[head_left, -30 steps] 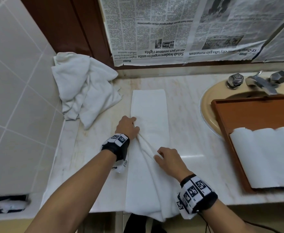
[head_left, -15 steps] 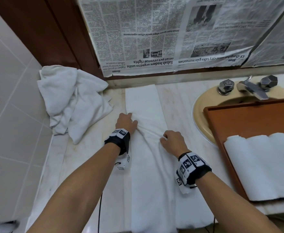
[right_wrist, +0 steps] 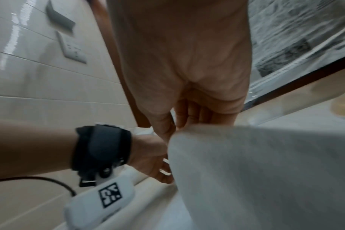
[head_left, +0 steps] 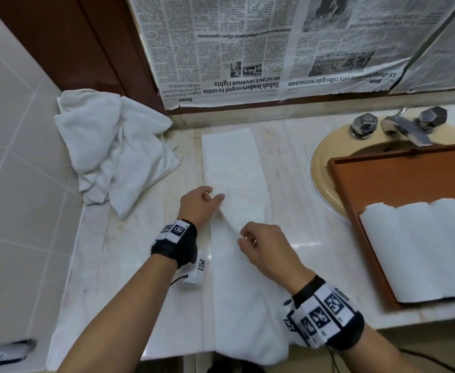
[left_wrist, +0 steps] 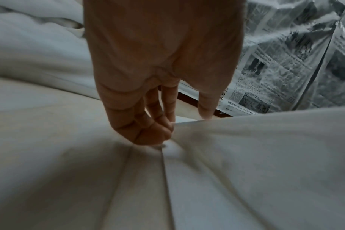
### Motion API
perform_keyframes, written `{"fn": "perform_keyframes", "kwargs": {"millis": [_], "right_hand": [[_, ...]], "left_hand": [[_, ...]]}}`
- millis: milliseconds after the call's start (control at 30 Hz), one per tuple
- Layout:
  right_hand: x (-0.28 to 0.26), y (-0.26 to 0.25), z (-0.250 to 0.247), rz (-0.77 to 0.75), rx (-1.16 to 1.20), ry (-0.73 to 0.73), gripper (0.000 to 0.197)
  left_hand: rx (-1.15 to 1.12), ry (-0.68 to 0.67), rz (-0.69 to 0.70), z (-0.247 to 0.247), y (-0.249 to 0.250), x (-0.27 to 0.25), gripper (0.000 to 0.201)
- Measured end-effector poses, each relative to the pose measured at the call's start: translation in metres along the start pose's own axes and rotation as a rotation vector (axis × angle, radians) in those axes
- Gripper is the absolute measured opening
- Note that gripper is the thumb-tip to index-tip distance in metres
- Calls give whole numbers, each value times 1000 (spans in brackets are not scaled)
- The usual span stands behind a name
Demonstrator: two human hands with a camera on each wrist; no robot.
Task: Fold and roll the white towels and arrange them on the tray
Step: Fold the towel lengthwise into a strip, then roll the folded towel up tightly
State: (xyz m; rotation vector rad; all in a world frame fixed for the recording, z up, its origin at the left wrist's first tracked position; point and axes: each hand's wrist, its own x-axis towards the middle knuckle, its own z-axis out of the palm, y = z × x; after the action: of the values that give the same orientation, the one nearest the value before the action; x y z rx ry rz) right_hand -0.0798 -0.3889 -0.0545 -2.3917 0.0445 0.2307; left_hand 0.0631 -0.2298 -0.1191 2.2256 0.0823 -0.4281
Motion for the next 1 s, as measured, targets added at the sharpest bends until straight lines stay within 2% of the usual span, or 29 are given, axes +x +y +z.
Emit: {"fn": "perform_keyframes", "kwargs": {"millis": [133,300,400,500,567,633,800,1000], "right_hand": [[-6,-24,29,-25,-58,-70,19],[-24,-10,62,104,86,-268,25],[-31,0,58,124,171,-167,22],[-29,14,47,83,113,-34,25],[-25,26,44,57,10,4,25],[-22,38,42,64,-109,-19,28],[-9,52,35,100,-201,-71,41],[37,54,15,118,-131,-42,24]], "left_hand": [[71,-51,15,-6,-14,-11,42],[153,-60,103,-10,-23,-17,46],[238,-78,139,-8,-28,-20,50],[316,-66,181,-6,-35,-25,52],[413,-27,225,-6,-38,-28,48],[453,-38,261,-6,-39,-31,47],[530,-80,254,-5,-43,-29,55],[576,-25,197,-5,-25,-7,54]]}}
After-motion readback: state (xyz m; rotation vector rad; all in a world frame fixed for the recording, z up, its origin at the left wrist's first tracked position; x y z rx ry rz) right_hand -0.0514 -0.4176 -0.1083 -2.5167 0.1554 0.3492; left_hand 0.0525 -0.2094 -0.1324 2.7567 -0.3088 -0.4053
